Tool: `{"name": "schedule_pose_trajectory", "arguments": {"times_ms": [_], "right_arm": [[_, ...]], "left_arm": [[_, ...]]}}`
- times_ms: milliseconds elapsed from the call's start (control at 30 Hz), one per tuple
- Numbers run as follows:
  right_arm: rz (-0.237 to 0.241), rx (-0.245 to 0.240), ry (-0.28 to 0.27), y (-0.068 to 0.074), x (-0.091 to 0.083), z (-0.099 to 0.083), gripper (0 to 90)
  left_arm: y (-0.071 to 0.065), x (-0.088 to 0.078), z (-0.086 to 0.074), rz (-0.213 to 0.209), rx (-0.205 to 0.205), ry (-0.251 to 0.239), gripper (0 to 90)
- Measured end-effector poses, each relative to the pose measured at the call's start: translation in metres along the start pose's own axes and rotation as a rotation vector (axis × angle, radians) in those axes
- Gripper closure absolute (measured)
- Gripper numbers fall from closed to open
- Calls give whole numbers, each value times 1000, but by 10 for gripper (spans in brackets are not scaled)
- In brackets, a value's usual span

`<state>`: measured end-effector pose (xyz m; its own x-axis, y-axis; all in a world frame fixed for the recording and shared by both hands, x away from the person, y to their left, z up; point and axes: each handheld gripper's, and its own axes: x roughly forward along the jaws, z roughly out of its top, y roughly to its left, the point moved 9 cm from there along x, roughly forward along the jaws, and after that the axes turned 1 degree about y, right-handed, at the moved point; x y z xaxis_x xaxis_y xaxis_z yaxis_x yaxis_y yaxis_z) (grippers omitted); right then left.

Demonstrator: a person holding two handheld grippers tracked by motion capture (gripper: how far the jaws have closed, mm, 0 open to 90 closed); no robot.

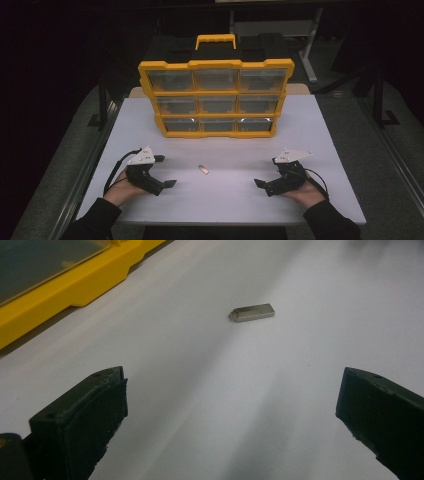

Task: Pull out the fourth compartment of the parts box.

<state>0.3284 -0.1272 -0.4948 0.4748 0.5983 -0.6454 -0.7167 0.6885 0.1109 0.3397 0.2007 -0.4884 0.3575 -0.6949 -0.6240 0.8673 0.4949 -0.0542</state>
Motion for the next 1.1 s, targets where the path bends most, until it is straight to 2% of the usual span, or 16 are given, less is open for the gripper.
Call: {"name": "schedule_pose_trajectory", "arguments": {"times_ms": [367, 600, 767, 1100], "right_arm": [[1, 10, -8, -1, -1, 0, 0], [11, 3, -12, 2, -1, 2, 0], [11, -1, -9, 3, 0, 3, 0], [18, -6, -2, 4, 2, 2, 0]], "left_arm": [[3, 0, 3, 15, -2, -9, 0], [2, -1, 3, 3, 11, -9, 0], [3, -2, 5, -2, 2, -22, 0], [2, 0, 10, -7, 11, -27, 0]]}}
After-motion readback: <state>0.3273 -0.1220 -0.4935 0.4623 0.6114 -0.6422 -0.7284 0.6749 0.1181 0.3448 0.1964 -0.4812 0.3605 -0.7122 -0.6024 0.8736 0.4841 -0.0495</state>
